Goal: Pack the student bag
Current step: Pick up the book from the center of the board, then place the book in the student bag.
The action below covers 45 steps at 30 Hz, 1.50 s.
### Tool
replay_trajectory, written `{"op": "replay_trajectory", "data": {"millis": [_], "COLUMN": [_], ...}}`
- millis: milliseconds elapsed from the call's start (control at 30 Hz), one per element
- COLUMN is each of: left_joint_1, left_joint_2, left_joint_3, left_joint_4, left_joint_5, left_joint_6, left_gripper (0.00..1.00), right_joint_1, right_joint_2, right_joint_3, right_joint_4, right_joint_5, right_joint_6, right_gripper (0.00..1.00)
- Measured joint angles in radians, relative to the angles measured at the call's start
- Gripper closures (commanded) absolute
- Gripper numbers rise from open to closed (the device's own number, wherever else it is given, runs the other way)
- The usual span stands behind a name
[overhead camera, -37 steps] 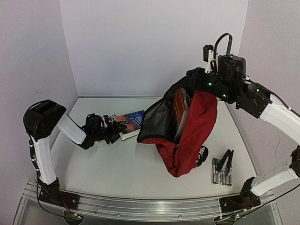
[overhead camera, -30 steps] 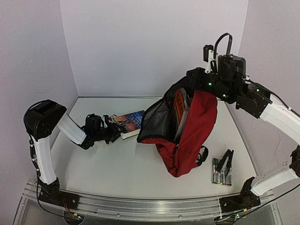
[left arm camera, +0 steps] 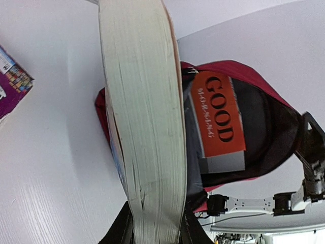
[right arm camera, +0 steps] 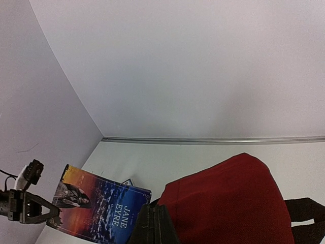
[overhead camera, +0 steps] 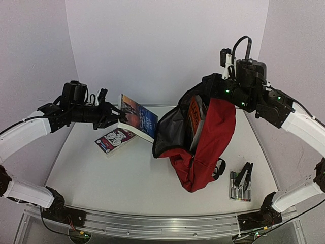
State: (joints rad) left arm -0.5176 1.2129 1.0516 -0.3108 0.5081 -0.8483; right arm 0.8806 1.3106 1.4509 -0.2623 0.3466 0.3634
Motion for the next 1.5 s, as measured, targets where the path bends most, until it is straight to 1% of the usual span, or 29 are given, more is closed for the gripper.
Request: {"op": "replay_trajectory", "data": {"millis": [200, 333, 433, 667, 833, 1067, 1233, 1500], "left_joint_1": [-0.141, -0.191, -0.211, -0.244, -0.243, -0.243, -0.245, -0.247], "left_joint_2": [0.037, 0.099, 0.145, 0.242, 0.276, 0.332, 0.348, 0.461], "left_joint_3": [0.29, 0.459, 0.531, 0.552, 0.554, 0.596, 0.626, 0.715], "left_joint_4": [-0.182, -0.215, -0.216, -0.248, -0.309, -0.387, -0.404, -0.375], "left_joint_5": [0.01, 0.092, 0.138, 0.155, 0.125, 0.075, 0.04, 0.005], "left_joint_6": [0.119, 0.148, 0.154, 0.17, 0.191, 0.202, 0.178, 0.099], "left_gripper": [1.0, 1.0, 1.0, 1.0, 1.0, 1.0, 1.0, 1.0], "right_joint_1": [0.0, 0.0, 0.0, 0.0, 0.0, 0.001, 0.001, 0.001], "right_joint_2": [0.006, 0.014, 0.016, 0.016, 0.016, 0.016, 0.016, 0.017], "right_joint_3": [0.014, 0.031, 0.034, 0.036, 0.036, 0.036, 0.036, 0.036], "right_joint_4": [-0.003, -0.013, -0.02, -0.033, -0.044, -0.042, -0.041, -0.045], "right_joint_5": [-0.001, -0.002, -0.002, 0.003, 0.007, 0.004, 0.0, 0.0], "right_joint_6": [0.0, 0.0, 0.0, 0.0, 0.0, 0.001, 0.005, 0.017], "right_gripper": [1.0, 1.0, 1.0, 1.0, 1.0, 1.0, 1.0, 1.0]}}
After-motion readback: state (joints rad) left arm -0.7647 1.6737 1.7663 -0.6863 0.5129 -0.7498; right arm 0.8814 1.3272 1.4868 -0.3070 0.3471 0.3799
